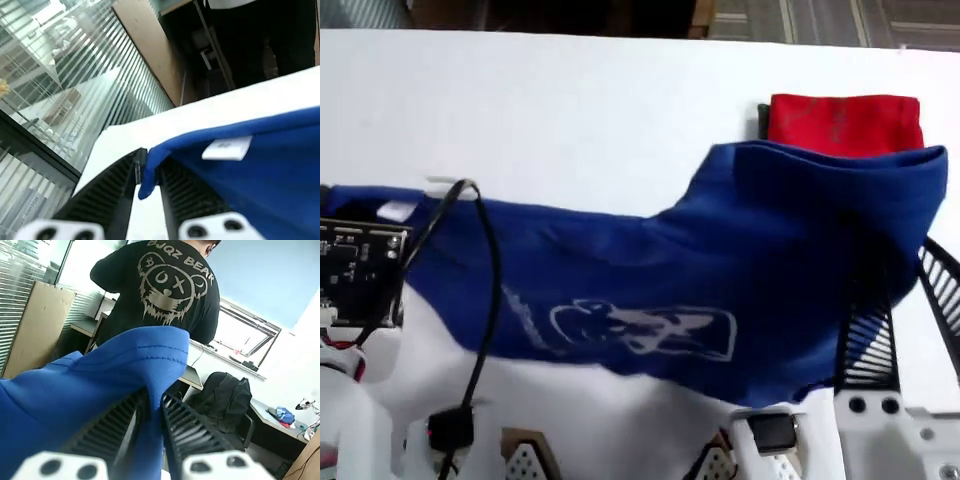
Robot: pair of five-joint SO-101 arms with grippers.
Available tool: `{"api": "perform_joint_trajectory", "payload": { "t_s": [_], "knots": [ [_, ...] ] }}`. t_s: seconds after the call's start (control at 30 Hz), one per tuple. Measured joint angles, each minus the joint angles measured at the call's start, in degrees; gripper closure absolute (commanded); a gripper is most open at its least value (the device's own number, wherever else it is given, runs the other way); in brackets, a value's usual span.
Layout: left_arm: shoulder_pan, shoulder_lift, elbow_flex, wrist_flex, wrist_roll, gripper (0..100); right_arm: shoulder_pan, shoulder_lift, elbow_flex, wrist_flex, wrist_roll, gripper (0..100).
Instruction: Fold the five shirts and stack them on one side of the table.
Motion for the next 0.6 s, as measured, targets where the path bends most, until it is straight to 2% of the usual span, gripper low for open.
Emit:
{"api": "perform_joint_trajectory", "payload": {
  "t_s": [0.3,0.6],
  "knots": [
    [-0.35,-8.26,-0.97,2.46,0.0,97,0.0,-5.19,-0.35,1.67,0.0,97.9],
    [-0.35,-8.7,2.99,0.53,0.0,97,0.0,-3.96,3.16,0.35,0.0,97.9]
  ]
}}
